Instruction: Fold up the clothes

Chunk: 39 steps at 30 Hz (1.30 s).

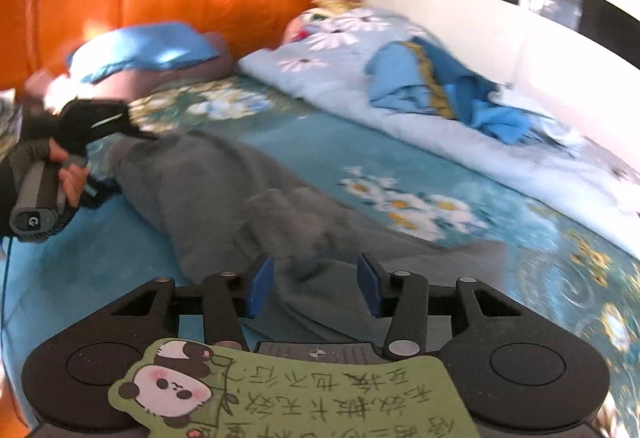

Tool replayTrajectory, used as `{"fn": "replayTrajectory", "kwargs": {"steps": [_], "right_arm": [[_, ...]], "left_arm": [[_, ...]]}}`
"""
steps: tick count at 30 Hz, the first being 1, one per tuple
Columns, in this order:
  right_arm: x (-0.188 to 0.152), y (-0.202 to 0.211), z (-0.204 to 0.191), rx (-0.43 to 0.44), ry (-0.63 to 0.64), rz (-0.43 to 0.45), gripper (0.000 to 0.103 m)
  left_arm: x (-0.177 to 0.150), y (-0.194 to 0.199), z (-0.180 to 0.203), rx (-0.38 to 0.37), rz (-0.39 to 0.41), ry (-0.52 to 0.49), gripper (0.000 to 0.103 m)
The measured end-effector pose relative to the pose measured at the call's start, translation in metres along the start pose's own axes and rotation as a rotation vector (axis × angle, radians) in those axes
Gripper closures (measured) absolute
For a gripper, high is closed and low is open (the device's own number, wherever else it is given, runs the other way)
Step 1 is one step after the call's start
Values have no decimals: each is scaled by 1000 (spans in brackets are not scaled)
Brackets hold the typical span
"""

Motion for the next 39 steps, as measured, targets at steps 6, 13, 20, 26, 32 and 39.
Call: {"fn": "replayTrajectory", "kwargs": {"steps": [6, 13, 20, 26, 32, 39], "right_arm": [[-16, 23, 41, -74, -83, -2, 59], [-42, 35, 80, -133, -179, -9, 58], [-61, 42, 112, -166, -266, -4, 58], [-77, 51, 132, -197, -308, -2, 58], [-96, 60, 153, -227, -365, -13, 58], [-115, 67, 166, -248, -397, -40, 58]], "left_arm": [[7, -4, -5, 7, 19, 59, 87], [-24, 24, 78, -56, 58, -443, 91], [-128, 62, 191, -267, 6, -911, 91], [-269, 73, 233, -455, -128, -1210, 91], [-399, 38, 191, -460, -339, -1425, 91], [-433, -2, 124, -331, -492, -1439, 88]]}}
Point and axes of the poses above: each gripper's, at about its wrist camera, not at the fingertips, and y roughly against the way its jaws point, z to its right, x to its top, the point moved 10 cm from there along -y, roughly the way its jaws point, and after that the axes turned 2 degrees about x, right-handed, at the moved point
